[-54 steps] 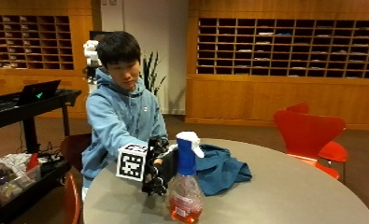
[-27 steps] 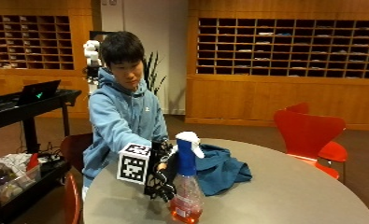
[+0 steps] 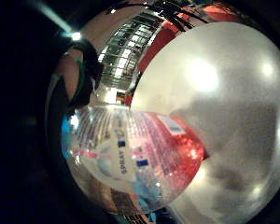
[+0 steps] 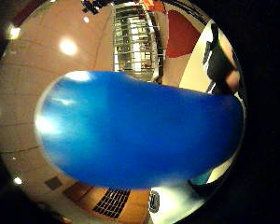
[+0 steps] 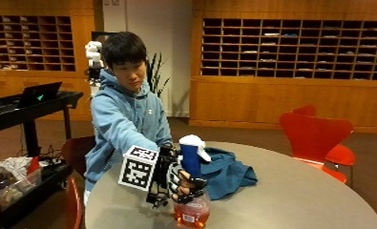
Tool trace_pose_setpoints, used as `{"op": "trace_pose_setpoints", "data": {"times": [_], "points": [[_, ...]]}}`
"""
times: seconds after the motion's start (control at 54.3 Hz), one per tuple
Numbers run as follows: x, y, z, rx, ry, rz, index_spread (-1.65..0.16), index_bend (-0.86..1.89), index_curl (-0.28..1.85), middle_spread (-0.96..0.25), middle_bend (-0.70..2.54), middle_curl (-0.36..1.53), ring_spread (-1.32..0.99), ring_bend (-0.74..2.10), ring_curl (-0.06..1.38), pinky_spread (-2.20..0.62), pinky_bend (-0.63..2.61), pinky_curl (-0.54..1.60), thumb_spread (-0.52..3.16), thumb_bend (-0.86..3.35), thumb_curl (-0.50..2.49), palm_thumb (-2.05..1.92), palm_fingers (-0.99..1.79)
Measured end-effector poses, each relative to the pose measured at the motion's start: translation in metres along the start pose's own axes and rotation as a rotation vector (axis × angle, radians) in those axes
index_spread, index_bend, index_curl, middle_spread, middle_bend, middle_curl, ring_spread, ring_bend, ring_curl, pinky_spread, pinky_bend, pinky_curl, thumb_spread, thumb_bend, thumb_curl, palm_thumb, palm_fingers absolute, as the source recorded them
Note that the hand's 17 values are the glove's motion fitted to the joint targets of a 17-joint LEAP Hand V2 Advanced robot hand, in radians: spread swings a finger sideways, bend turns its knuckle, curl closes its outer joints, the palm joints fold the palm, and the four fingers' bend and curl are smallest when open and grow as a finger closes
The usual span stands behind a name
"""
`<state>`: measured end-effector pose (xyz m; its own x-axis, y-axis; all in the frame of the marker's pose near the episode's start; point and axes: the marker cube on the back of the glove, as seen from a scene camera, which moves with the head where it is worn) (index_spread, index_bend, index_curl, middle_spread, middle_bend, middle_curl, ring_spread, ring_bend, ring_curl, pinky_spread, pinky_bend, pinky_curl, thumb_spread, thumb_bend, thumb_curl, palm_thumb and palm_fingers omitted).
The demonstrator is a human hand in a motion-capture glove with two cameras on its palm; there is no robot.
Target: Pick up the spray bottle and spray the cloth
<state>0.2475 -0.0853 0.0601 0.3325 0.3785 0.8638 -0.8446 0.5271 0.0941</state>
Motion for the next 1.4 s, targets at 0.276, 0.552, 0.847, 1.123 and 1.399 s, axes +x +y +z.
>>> {"op": "trace_pose_setpoints", "data": {"times": [0.276,0.552,0.847,1.123,1.399], "points": [[-0.003,-0.003,0.003,-0.067,0.045,-0.038,-0.23,0.22,0.36,-0.19,0.49,0.48,-0.20,0.53,0.40,-0.23,0.40,0.42,0.54,-0.02,0.57,0.84,1.33],[-0.019,0.007,0.008,-0.258,0.212,-0.154,-0.23,0.41,0.47,-0.18,0.53,0.49,-0.21,0.50,0.42,-0.27,0.35,0.43,0.29,-0.03,0.66,0.87,1.40],[-0.111,0.045,0.018,-0.551,0.611,-0.540,-0.22,0.47,0.50,-0.17,0.57,0.49,-0.20,0.52,0.43,-0.28,0.35,0.45,0.16,-0.04,0.71,0.86,1.41],[-0.196,0.097,0.036,-0.527,1.210,-0.972,-0.22,0.48,0.50,-0.16,0.58,0.49,-0.20,0.52,0.44,-0.29,0.36,0.46,0.12,-0.04,0.73,0.85,1.41],[-0.164,0.114,0.068,-0.578,1.564,-1.134,-0.22,0.48,0.50,-0.16,0.59,0.48,-0.20,0.53,0.44,-0.29,0.36,0.46,0.11,-0.04,0.74,0.85,1.41]]}}
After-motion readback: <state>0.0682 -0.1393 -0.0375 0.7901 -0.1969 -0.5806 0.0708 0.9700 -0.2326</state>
